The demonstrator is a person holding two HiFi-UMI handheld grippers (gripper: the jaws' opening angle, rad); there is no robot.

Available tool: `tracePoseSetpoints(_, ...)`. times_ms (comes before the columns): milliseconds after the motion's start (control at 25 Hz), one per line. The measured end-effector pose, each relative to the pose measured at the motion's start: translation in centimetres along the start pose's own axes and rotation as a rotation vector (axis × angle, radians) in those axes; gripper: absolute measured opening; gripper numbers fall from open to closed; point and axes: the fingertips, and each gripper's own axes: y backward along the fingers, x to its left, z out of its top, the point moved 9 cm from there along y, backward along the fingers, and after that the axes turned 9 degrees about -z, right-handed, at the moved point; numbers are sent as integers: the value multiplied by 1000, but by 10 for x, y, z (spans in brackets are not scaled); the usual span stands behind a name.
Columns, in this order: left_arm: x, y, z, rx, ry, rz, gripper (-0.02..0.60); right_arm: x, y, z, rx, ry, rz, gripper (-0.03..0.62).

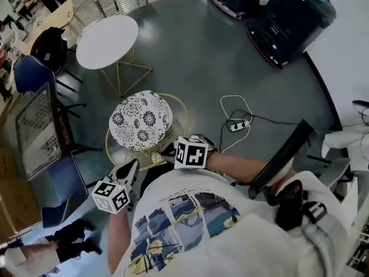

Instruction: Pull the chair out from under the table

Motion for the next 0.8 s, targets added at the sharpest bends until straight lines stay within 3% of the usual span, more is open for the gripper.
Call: tracePoseSetpoints(800,-2,-15,1,38,-6,11,9,-3,6,-10,-11,-16,-13,11)
